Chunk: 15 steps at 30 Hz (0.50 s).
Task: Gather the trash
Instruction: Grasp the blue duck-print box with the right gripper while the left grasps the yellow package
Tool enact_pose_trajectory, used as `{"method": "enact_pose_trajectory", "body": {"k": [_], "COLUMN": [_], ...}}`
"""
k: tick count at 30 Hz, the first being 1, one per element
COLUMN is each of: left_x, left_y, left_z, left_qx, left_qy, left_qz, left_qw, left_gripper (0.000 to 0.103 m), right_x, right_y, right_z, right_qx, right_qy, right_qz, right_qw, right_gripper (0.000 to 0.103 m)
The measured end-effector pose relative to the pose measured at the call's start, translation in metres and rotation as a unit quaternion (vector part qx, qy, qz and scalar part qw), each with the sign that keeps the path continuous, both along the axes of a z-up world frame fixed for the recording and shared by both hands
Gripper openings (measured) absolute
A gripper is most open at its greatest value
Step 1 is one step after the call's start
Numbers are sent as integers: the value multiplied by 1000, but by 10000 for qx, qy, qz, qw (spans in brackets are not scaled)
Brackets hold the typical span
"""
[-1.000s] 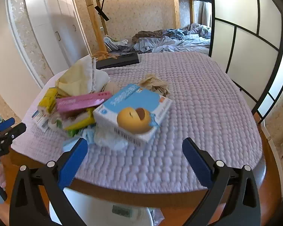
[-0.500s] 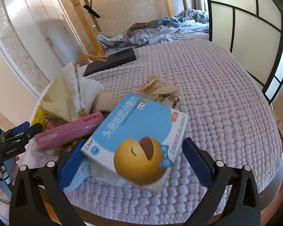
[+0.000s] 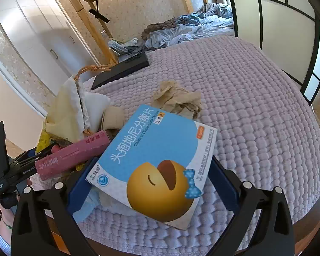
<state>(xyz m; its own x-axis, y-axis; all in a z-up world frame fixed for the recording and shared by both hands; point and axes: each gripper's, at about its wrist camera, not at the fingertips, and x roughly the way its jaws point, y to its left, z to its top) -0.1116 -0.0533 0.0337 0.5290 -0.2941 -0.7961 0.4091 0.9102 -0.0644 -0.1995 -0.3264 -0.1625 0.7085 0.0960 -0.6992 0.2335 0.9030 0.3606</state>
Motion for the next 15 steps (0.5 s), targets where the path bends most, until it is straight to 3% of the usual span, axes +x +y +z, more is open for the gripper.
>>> {"method": "enact_pose_trajectory", "body": {"k": [3, 15], "left_x": [-2, -20], "left_y": [2, 13], "left_z": [0, 14], "left_qx": [-95, -296], "left_qy": [61, -58], "left_qz": [-36, 3], "left_qw": [9999, 9995], "left_gripper": [57, 55], "right_x": [-7, -32], "right_y": [0, -2], "right_z": [2, 18], "right_qx": [41, 249], "right_qy": [-59, -294], "right_qz": [-12, -15], "right_qw": [10000, 9993], "right_gripper": [97, 97]}}
